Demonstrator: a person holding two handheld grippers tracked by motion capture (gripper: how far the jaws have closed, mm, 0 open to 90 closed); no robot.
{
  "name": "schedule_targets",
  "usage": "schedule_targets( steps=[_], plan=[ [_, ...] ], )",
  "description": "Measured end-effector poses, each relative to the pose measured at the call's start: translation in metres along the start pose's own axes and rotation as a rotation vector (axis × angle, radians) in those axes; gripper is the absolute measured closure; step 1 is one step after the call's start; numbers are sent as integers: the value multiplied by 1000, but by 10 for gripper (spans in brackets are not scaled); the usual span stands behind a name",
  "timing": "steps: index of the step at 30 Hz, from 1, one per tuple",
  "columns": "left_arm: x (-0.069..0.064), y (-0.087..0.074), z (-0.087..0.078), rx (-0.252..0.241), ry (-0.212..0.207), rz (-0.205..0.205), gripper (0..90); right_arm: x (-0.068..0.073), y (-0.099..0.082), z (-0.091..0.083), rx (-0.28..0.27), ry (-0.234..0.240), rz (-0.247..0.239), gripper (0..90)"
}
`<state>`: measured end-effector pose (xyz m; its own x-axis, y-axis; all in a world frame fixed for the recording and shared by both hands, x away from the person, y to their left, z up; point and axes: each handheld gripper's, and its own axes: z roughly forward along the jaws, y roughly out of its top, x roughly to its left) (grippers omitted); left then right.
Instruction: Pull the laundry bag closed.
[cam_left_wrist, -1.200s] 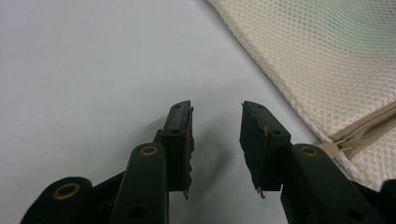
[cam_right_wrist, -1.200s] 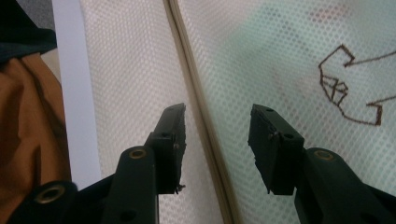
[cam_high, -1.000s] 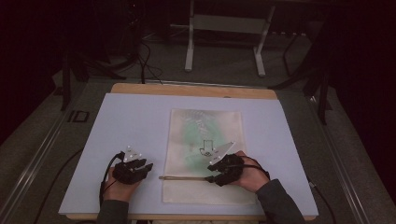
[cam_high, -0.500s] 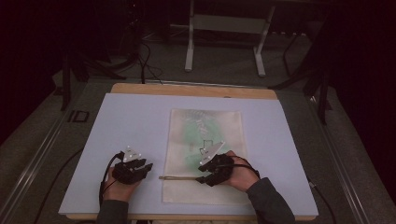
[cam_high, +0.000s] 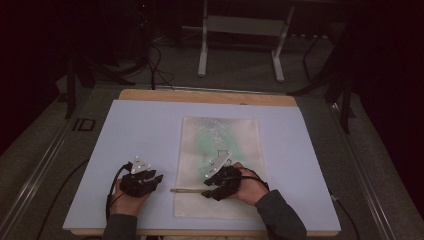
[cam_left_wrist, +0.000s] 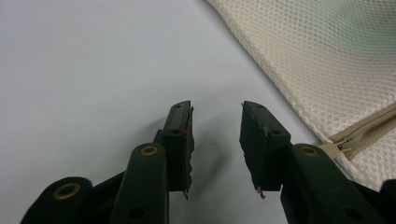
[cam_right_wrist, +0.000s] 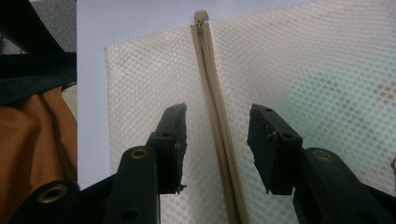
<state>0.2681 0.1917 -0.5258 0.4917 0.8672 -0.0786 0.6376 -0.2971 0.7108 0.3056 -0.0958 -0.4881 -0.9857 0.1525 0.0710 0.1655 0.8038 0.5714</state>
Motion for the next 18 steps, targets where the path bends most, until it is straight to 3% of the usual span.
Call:
schedule_targets(
  steps=[18],
  plan=[
    [0,0,0,1,1,1,632,2,12,13,-9,17,-20,585]
  ],
)
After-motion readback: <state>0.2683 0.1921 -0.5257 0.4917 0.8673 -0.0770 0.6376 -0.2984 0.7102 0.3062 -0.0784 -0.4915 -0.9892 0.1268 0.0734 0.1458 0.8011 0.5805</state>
